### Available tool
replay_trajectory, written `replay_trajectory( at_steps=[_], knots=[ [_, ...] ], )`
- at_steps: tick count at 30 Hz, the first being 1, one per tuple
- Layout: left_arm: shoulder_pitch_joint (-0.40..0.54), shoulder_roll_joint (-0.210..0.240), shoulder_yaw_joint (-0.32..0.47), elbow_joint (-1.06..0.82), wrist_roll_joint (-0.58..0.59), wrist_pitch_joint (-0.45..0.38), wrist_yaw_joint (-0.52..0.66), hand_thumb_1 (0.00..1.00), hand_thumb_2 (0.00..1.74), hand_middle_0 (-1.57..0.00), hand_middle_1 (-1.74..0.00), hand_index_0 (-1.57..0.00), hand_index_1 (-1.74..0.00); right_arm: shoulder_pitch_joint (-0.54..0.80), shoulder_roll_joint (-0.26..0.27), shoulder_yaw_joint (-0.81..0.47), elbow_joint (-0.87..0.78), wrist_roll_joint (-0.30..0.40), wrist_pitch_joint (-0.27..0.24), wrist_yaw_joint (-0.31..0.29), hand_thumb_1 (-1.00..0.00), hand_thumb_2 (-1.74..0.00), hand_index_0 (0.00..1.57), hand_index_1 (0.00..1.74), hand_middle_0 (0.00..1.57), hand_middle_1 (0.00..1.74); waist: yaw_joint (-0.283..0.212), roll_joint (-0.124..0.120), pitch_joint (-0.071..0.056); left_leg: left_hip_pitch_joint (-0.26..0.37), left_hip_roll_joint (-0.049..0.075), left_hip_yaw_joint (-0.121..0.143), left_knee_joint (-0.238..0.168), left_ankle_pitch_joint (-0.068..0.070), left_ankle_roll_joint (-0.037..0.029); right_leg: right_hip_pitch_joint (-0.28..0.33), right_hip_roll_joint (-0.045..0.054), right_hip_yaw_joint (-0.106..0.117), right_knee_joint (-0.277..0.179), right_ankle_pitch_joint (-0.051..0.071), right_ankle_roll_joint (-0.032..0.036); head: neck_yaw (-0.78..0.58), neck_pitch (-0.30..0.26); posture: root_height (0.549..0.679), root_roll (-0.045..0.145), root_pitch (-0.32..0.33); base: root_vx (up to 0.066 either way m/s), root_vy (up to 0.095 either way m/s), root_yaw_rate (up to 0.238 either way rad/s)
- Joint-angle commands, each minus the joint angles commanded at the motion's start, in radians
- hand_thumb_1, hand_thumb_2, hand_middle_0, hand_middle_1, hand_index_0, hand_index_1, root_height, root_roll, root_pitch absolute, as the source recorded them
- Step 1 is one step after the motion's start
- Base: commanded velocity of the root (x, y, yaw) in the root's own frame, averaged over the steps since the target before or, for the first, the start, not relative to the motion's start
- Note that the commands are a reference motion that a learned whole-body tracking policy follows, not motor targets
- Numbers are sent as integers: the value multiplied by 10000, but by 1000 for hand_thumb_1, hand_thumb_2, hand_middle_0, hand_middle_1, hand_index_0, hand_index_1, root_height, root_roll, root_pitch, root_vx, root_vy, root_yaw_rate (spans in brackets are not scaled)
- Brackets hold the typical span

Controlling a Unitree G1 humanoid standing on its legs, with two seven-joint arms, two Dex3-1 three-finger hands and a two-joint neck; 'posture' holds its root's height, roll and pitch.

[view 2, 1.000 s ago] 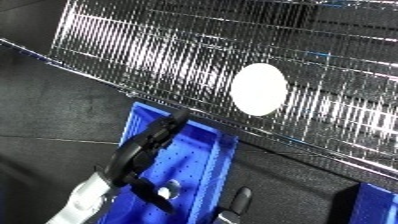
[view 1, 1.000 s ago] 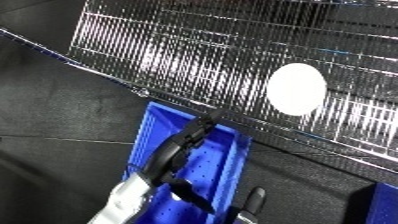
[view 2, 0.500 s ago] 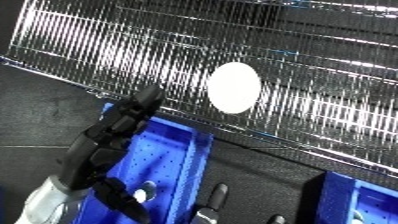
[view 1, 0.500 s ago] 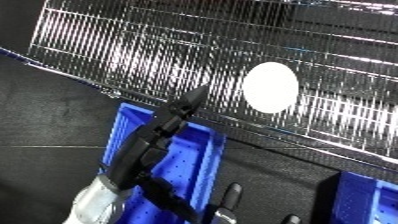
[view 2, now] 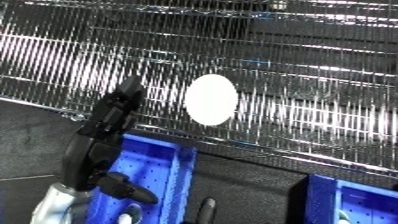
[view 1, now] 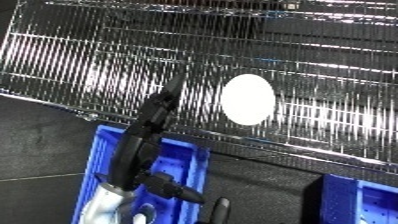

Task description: Pick up the object and place it into the box

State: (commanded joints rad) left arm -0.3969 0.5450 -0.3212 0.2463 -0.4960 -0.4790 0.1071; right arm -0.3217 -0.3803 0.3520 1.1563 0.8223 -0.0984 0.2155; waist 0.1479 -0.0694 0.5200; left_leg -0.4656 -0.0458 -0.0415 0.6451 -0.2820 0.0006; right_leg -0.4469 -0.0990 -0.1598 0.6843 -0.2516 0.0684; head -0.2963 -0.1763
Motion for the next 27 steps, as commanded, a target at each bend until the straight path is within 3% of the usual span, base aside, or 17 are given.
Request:
replay_trajectory(
  at_steps=[11, 27],
  knots=[
    [-770, -285, 154, 1280, 846, -145, 1109, 0, 0, 0, 0, 0, 0, -150, -49, 162, -134, -136, -5, 123, 0, 0, 0, 0, 0, 0, -357, -238, 0, -367, 172, 142, 345, -136, 31, -431, 193, 197, 233, -24, -20, -618, 320, 640, 9, 73, -1, 24, -98],
    [-1940, -579, -172, 3331, 1158, -1, 1237, 0, 0, 0, 0, 0, 0, -474, 0, 471, -477, -98, 230, 6, 0, 0, 0, 0, 0, 0, -854, -526, 0, -904, 441, 267, 581, -191, -6, -1045, 430, 368, 419, 2, -9, -1082, 1060, 636, 0, 107, -12, 7, -65]
  ],
)
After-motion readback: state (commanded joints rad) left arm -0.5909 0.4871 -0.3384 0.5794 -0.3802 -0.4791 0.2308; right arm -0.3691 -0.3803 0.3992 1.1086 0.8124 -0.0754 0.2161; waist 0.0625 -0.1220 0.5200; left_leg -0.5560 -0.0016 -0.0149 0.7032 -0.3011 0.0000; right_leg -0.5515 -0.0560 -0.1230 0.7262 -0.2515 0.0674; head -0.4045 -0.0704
